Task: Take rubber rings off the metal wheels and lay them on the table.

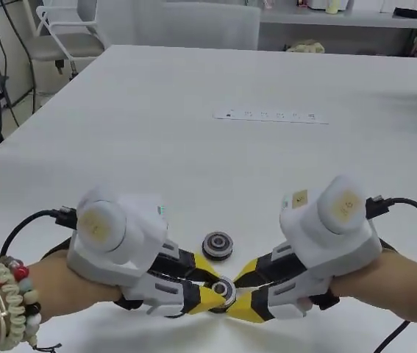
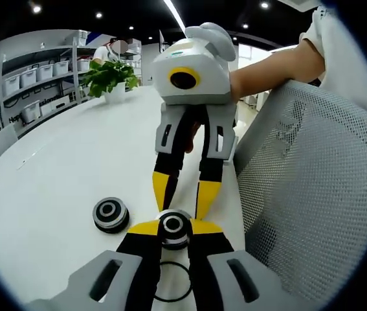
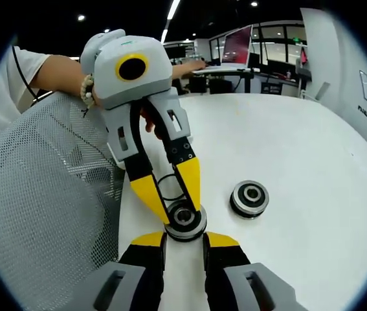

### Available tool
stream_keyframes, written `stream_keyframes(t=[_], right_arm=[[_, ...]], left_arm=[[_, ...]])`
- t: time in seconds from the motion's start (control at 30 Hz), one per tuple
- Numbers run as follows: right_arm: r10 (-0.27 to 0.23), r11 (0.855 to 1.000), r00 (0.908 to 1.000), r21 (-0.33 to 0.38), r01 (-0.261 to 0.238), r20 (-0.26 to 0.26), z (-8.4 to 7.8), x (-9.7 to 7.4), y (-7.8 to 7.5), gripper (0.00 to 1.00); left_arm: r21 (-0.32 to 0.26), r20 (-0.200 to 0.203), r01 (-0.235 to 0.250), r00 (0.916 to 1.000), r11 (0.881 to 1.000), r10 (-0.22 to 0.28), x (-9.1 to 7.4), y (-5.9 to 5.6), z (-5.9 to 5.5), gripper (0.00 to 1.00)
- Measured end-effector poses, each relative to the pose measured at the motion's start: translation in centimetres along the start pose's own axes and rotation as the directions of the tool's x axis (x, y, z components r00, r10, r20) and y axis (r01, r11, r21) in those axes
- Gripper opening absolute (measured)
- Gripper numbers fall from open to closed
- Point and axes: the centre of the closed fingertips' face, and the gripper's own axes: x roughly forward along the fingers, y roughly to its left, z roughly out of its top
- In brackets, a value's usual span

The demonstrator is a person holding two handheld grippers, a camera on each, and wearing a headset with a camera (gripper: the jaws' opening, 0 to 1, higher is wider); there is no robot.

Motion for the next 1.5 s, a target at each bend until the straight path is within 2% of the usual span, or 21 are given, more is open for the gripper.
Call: stream_keyframes(t=[0.1, 0.33, 0.4, 0.43, 0.47, 0.5, 0.7, 0.9, 1.0, 1.13, 1.2, 1.23, 1.5], right_arm=[[-0.002, 1.0, 1.0, -0.001, 0.002, 0.0, -0.1, 0.0, -0.1, 0.18], [0.0, 0.999, 0.9999, -0.038, -0.001, -0.015, -0.3, -0.2, -0.1, 0.11], [-0.001, 0.998, 0.9998, -0.067, -0.001, -0.02, -0.4, -0.3, -0.1, 0.09], [-0.031, 0.996, 0.9984, -0.083, 0.027, -0.046, -0.8, -0.4, -0.6, 0.0], [-0.037, 0.992, 0.9988, -0.12, 0.033, -0.031, -0.6, -0.2, -0.7, 0.0], [-0.029, 0.996, 0.999, -0.087, 0.026, -0.035, -0.6, -0.2, -0.5, 0.0], [-0.037, 0.996, 0.9986, -0.076, 0.034, -0.037, -0.6, -0.3, -0.7, 0.0], [-0.031, 0.999, 0.9992, 0.043, 0.032, -0.024, -0.6, -0.5, -1.0, 0.0], [-0.025, 0.991, 0.9997, 0.128, 0.025, -0.002, -0.5, -0.7, -1.2, 0.0], [-0.027, 0.985, 0.9995, 0.173, 0.024, 0.015, -0.4, -1.0, -1.4, 0.0], [-0.027, 0.975, 0.9987, 0.223, 0.016, 0.044, 0.0, -1.3, -1.5, 0.0], [-0.024, 0.972, 0.9966, 0.236, 0.005, 0.079, 0.5, -1.4, -1.6, 0.0], [-0.02, 0.974, 0.998, 0.226, 0.006, 0.059, 0.6, -1.4, -1.3, 0.0]], left_arm=[[0.016, -0.001, -0.003, 1.0, 1.0, 0.003, 0.0, 0.0, 0.0, 0.07], [0.014, 0.002, -0.005, 1.0, 1.0, 0.005, 0.0, 0.0, -0.1, 0.07], [0.012, 0.004, -0.008, 1.0, 1.0, 0.008, 0.0, 0.0, -0.1, 0.07], [0.014, 0.004, -0.008, 1.0, 1.0, 0.008, 0.0, -0.1, -0.1, 0.07], [0.015, 0.004, -0.009, 1.0, 1.0, 0.009, 0.1, 0.0, -0.1, 0.07], [0.016, 0.004, -0.009, 1.0, 1.0, 0.009, 0.1, -0.1, -0.1, 0.07], [0.016, 0.005, -0.01, 0.9999, 1.0, 0.01, 0.3, 0.1, -0.2, 0.07], [0.012, 0.005, -0.011, 0.9999, 1.0, 0.011, 0.4, 0.2, -0.2, 0.07], [0.01, 0.006, -0.012, 0.9999, 1.0, 0.012, 0.4, 0.3, -0.2, 0.07], [0.008, 0.009, -0.013, 0.9999, 1.0, 0.013, 0.5, 0.3, -0.2, 0.07], [0.007, 0.01, -0.014, 0.9999, 1.0, 0.013, 0.5, 0.3, -0.2, 0.07], [0.006, 0.011, -0.015, 0.9998, 1.0, 0.015, 0.5, 0.3, -0.2, 0.07], [0.001, 0.018, -0.019, 0.9997, 1.0, 0.019, 0.5, 0.4, -0.2, 0.07]])
